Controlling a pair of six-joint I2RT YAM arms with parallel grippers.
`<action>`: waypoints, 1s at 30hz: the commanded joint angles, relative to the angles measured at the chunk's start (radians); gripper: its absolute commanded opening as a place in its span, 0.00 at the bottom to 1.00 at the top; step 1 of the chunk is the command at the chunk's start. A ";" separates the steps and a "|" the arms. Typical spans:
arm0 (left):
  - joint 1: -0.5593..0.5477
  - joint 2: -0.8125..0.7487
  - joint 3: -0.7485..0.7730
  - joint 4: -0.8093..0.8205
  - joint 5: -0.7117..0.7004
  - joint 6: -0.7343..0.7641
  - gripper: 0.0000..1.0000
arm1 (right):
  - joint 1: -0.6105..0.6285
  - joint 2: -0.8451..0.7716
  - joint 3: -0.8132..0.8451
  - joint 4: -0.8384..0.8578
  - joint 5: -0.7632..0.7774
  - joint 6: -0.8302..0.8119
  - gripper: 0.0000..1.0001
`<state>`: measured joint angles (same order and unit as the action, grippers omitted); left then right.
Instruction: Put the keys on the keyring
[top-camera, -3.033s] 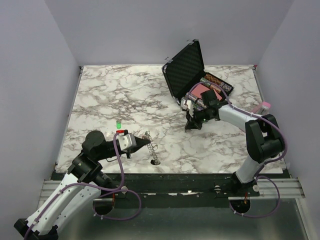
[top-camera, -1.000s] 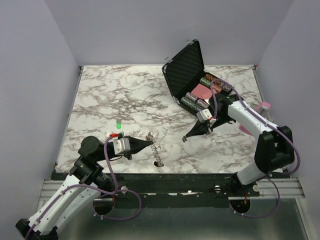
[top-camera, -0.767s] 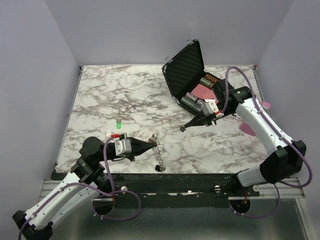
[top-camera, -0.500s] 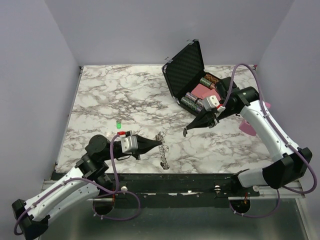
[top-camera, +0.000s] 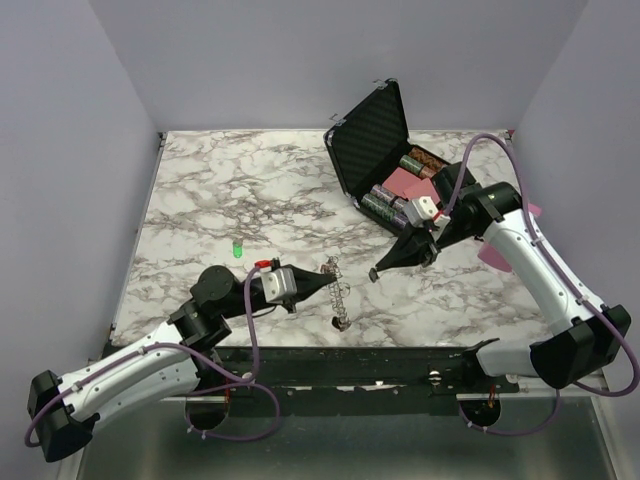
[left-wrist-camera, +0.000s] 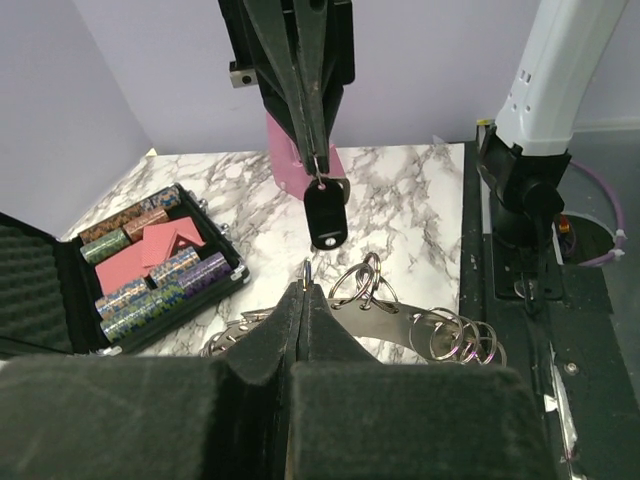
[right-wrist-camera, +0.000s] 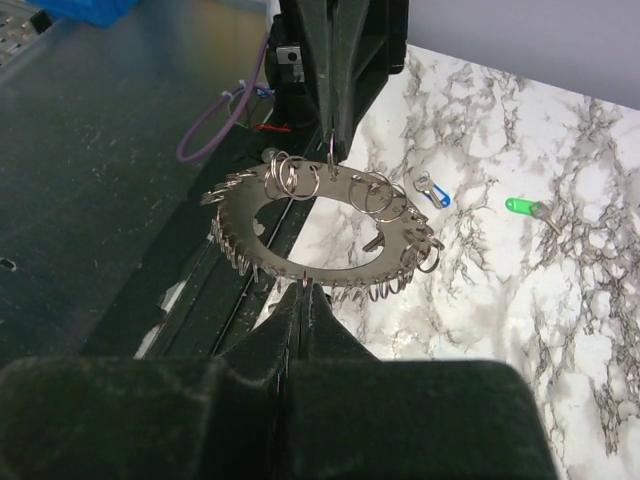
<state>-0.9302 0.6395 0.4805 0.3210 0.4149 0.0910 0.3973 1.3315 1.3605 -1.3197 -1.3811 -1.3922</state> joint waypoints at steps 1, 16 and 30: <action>-0.024 0.028 0.018 0.105 -0.059 0.016 0.00 | 0.006 -0.012 -0.021 -0.038 -0.016 -0.045 0.00; -0.065 0.143 -0.016 0.245 -0.111 -0.024 0.00 | 0.005 0.015 -0.055 0.017 -0.018 -0.019 0.01; -0.065 0.172 -0.065 0.326 -0.014 -0.045 0.00 | 0.020 0.017 -0.080 0.074 -0.003 0.019 0.00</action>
<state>-0.9905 0.8234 0.4301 0.5415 0.3538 0.0734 0.4076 1.3437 1.2926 -1.2709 -1.3811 -1.3869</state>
